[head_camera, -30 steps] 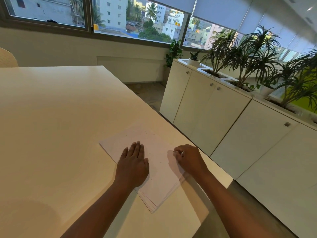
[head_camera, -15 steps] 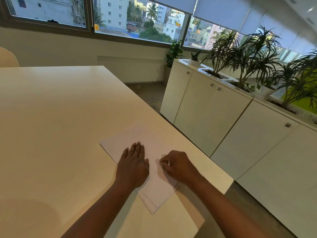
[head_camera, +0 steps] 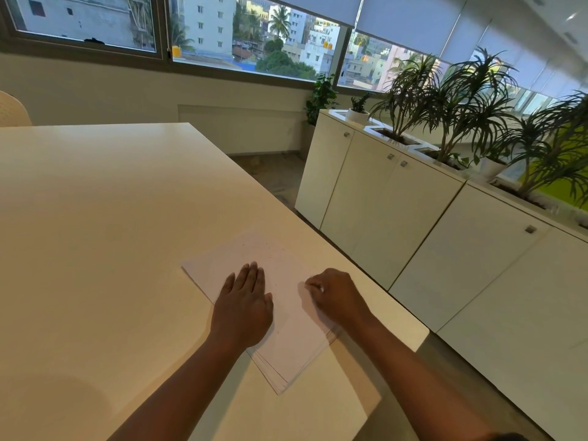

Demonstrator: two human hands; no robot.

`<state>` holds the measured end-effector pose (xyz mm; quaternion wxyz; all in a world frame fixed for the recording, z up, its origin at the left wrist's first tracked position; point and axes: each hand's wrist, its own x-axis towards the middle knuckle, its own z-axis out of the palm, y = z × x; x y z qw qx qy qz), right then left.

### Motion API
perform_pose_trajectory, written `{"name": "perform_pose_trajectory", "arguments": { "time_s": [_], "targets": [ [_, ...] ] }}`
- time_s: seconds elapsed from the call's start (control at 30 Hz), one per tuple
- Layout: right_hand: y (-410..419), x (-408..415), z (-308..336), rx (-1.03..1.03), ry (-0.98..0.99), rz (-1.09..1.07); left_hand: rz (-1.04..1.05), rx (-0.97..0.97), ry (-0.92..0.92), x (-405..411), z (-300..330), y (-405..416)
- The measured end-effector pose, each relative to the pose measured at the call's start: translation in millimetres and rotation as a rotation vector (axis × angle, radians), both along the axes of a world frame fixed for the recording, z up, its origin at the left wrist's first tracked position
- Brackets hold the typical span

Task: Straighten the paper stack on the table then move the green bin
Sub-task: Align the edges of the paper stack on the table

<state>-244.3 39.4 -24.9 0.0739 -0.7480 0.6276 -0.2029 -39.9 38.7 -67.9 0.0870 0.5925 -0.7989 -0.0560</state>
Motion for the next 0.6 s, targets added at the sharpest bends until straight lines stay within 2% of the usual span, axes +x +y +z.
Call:
{"name": "perform_pose_trajectory", "arguments": {
  "time_s": [0.07,0.13,0.23,0.3,0.37,0.5,0.6],
  "targets": [
    [-5,-9,8,0.006,0.03,-0.096,-0.001,0.0,-0.003,0,1,0],
    [0,-5,13,0.005,0.038,-0.076,-0.003,-0.002,-0.002,0,0,0],
    [34,24,4,0.086,-0.068,0.16,-0.012,-0.008,-0.008,0,-1,-1],
    [52,34,-3,0.116,-0.06,0.252,-0.011,-0.015,-0.016,1,-2,-1],
    [49,27,-4,0.081,-0.058,0.23,-0.007,-0.01,-0.01,1,-1,-1],
    [31,9,3,-0.001,0.012,0.053,-0.006,-0.003,-0.012,0,0,0],
    [48,31,-6,0.025,-0.002,0.201,-0.008,0.0,-0.017,1,0,-1]
  ]
}}
